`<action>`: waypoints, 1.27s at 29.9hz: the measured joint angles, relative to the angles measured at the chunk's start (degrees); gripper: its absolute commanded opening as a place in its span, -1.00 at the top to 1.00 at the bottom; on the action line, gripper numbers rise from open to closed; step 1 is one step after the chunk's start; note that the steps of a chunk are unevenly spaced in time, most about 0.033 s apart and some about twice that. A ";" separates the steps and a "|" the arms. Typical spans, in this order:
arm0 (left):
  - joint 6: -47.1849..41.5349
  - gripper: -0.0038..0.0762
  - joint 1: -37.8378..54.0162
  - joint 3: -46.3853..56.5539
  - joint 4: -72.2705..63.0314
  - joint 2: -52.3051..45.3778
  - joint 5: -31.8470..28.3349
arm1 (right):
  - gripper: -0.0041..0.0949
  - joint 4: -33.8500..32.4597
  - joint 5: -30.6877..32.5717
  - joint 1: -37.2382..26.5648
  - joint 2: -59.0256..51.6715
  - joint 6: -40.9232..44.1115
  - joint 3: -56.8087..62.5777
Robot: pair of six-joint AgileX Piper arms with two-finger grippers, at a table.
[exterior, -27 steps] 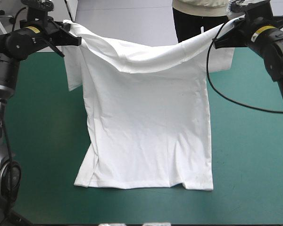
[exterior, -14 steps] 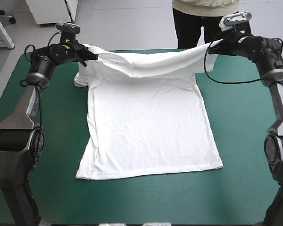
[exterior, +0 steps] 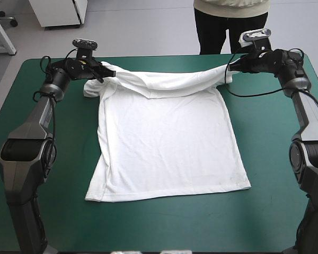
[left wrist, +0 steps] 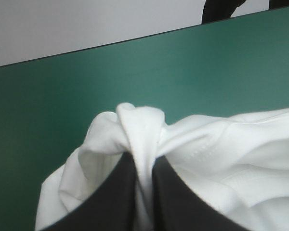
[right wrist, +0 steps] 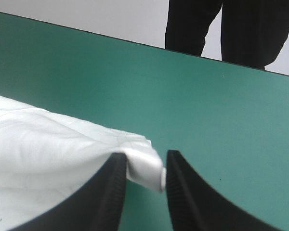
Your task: Fold the cloth
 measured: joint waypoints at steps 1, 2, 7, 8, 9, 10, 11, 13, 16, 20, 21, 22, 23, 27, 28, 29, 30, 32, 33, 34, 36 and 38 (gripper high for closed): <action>0.00 0.28 0.00 0.00 0.00 0.00 0.11 | -0.25 0.13 -0.05 0.00 0.00 0.00 0.00; 0.00 0.10 0.00 0.00 -0.12 0.00 0.40 | -0.29 0.18 -0.05 0.00 0.00 0.00 0.00; 0.00 -0.28 0.00 0.00 -1.78 -0.22 4.89 | -0.31 0.18 1.34 -0.05 -0.75 0.23 -0.02; 0.00 -0.25 0.00 0.00 -1.78 -0.61 6.36 | -0.31 0.12 2.26 -0.05 -1.37 0.23 -0.02; 0.00 -0.22 0.00 0.00 -1.78 -1.29 7.53 | -0.31 0.12 3.41 -0.05 -2.07 0.23 -0.02; 0.00 -0.20 0.00 0.00 -1.78 -2.28 8.92 | -0.31 0.12 4.74 -0.05 -3.19 0.28 -0.02; 0.00 -0.18 0.00 0.00 -1.78 -3.60 10.32 | -0.31 0.07 6.09 -0.05 -4.56 0.49 -0.02; -0.18 -0.17 0.00 0.00 -1.78 -7.07 13.19 | -0.31 0.07 8.57 -0.05 -7.63 1.01 -0.02; -1.27 -0.17 0.00 0.00 -1.49 -13.19 18.26 | -0.28 -0.11 14.13 -0.05 -13.64 2.40 -0.13; -3.18 -0.16 0.00 0.50 -1.32 -21.98 25.71 | -0.12 -0.23 21.53 -0.05 -21.61 4.55 0.38; -3.38 -0.16 0.00 1.32 -1.32 -23.92 26.83 | -0.07 -0.35 22.76 -0.05 -23.35 5.02 0.80; -3.69 -0.16 0.00 2.59 -1.32 -26.89 28.30 | -0.03 -0.57 24.44 -0.05 -26.01 5.73 1.74; -3.79 -0.15 0.00 4.27 -1.25 -28.90 29.10 | -0.01 -0.76 25.36 -0.05 -27.84 6.37 2.53; -5.19 -0.14 0.00 14.51 0.00 -38.85 30.93 | 0.00 -1.22 27.24 -0.05 -37.71 8.62 9.08; -5.67 -0.15 0.00 18.04 0.12 -41.53 31.09 | 0.00 -1.27 27.38 -0.05 -40.27 9.21 11.40; -5.83 -0.14 0.00 21.05 0.17 -44.22 31.15 | 0.00 -1.33 27.45 -0.05 -42.27 9.76 13.35; -6.12 -0.15 0.00 24.97 0.17 -46.92 31.29 | 0.00 -1.33 27.47 -0.05 -44.69 10.25 15.86; -7.00 -0.15 0.00 32.03 0.09 -51.62 31.36 | 0.00 -1.37 27.46 -0.05 -48.62 10.92 20.97; -7.26 -0.15 0.00 35.79 -0.10 -54.16 31.36 | 0.00 -1.37 27.46 -0.05 -50.57 11.14 23.46; -7.32 -0.15 0.00 39.37 -0.42 -56.57 31.36 | 0.01 -1.37 27.33 -0.05 -52.32 11.24 25.82; -7.14 -0.15 0.00 45.99 -1.46 -60.53 31.36 | 0.01 -1.37 27.02 -0.05 -55.08 11.38 29.67; -6.59 -0.15 0.00 51.91 -2.52 -64.24 31.36 | 0.01 -1.37 26.59 -0.05 -56.90 11.50 33.13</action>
